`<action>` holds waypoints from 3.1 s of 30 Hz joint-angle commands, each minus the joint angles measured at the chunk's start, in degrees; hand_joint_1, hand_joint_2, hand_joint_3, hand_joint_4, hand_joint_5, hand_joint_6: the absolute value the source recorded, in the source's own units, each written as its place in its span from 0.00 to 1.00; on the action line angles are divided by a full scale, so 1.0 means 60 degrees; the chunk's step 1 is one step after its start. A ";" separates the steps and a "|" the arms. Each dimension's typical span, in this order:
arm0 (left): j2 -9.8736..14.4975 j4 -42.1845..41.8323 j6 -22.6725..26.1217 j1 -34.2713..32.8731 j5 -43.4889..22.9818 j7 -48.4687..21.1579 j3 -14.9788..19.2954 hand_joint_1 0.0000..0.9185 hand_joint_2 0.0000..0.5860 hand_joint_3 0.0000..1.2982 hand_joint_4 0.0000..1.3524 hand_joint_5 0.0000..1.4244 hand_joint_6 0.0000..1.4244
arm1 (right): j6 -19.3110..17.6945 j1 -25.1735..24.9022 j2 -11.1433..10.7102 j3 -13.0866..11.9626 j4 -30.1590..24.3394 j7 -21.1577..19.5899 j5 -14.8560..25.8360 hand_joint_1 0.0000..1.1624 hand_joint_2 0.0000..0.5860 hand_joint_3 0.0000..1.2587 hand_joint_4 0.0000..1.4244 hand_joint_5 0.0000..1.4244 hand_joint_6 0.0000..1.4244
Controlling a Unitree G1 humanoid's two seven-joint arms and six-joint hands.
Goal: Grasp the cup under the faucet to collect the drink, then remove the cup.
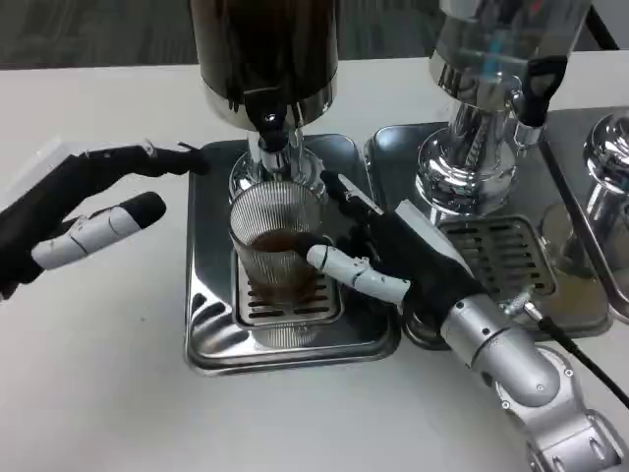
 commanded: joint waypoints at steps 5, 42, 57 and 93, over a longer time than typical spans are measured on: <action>0.0179 -0.0004 0.0118 -0.0058 -0.0042 -0.0007 0.0001 0.00 0.21 0.30 0.17 0.17 0.17 | -0.0041 0.0188 -0.0171 0.0156 -0.0436 -0.0128 -0.0374 0.37 0.35 0.00 0.00 0.00 0.05; 0.0342 -0.0043 0.0181 0.0145 0.0031 0.0013 -0.0040 0.00 0.21 0.33 0.21 0.19 0.19 | -0.1034 -0.0464 0.0067 0.0246 0.0822 -0.0197 -0.0340 0.47 0.34 0.00 0.00 0.00 0.07; 0.0507 -0.0091 0.0211 0.0245 0.0054 -0.0075 -0.0095 0.00 0.24 0.34 0.22 0.20 0.19 | -0.1900 -0.0847 0.0324 -0.0039 0.1864 -0.0339 0.0017 0.49 0.34 0.00 0.00 0.01 0.10; 0.0802 -0.0249 0.0349 0.0455 0.0063 -0.0190 -0.0141 0.00 0.26 0.35 0.24 0.21 0.21 | -0.2281 -0.1253 0.0752 0.0321 0.2941 -0.1081 -0.0487 0.54 0.34 0.00 0.03 0.14 0.19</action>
